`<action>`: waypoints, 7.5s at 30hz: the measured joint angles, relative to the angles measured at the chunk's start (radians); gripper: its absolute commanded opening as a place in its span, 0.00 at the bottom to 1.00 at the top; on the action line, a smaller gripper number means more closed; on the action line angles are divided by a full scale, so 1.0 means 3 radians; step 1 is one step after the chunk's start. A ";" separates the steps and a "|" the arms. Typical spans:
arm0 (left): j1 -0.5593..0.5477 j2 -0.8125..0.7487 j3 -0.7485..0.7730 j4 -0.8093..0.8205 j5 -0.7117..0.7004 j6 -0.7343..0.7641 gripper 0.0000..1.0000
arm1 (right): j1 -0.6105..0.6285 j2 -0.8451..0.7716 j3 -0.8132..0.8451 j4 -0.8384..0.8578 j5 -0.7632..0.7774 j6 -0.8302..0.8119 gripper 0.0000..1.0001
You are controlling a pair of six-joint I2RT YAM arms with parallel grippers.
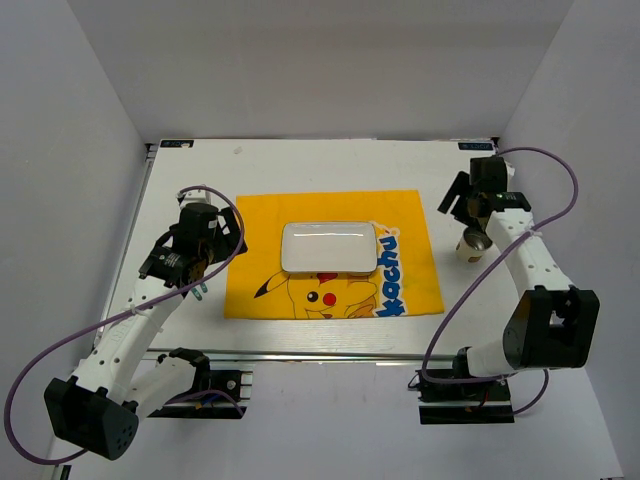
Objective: Set the dinner table for one person
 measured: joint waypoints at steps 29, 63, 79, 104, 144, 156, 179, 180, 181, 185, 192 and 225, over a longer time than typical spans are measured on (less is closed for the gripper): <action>0.0000 0.0052 0.0000 0.0005 0.0141 0.0014 0.98 | -0.0205 0.1054 0.0659 -0.0052 -0.0273 -0.0462 0.00; 0.0000 0.0193 0.0000 0.0000 0.0029 -0.0022 0.98 | 0.1066 0.2824 0.2906 -0.0851 0.0230 -0.0577 0.45; 0.0361 0.0704 0.0148 -0.0468 -0.0688 -0.0844 0.98 | 0.1204 0.0912 0.1134 0.0066 -0.0703 -0.0417 0.89; 0.1581 0.2098 0.0167 -0.0412 -0.0385 -0.1367 0.70 | 0.1317 0.0137 -0.1016 0.1692 -0.2185 -0.0095 0.82; 0.1587 0.0936 -0.0046 0.0114 0.0399 -0.0629 0.00 | 0.1283 -0.0590 -0.1033 0.1308 -0.2032 0.0011 0.83; -0.0352 0.1631 0.0810 0.0184 0.0975 -0.0640 0.00 | 0.1058 -0.1113 0.0084 0.0022 -0.0824 -0.0090 0.89; -0.2249 0.4016 0.3084 0.0118 0.0310 -0.1909 0.00 | 0.0764 -0.1221 0.0968 -0.0969 0.0125 -0.0184 0.89; -0.2255 0.4110 0.3192 0.0103 0.0314 -0.1916 0.00 | 0.0755 -0.1222 0.0971 -0.0979 0.0142 -0.0184 0.89; -0.2256 0.4201 0.3300 0.0098 0.0314 -0.1923 0.00 | 0.0744 -0.1222 0.0973 -0.0983 0.0159 -0.0184 0.89; -0.2270 0.4585 0.3766 0.0078 0.0327 -0.1929 0.00 | 0.0704 -0.1225 0.0975 -0.1012 0.0200 -0.0184 0.89; -0.2303 0.4898 0.3891 0.0148 0.0431 -0.1982 0.00 | 0.0636 -0.1237 0.0974 -0.1030 0.0203 -0.0207 0.89; -0.2501 0.4814 0.3704 0.0268 0.0551 -0.2112 0.24 | 0.0518 -0.1330 0.0799 -0.0935 -0.0079 -0.0257 0.89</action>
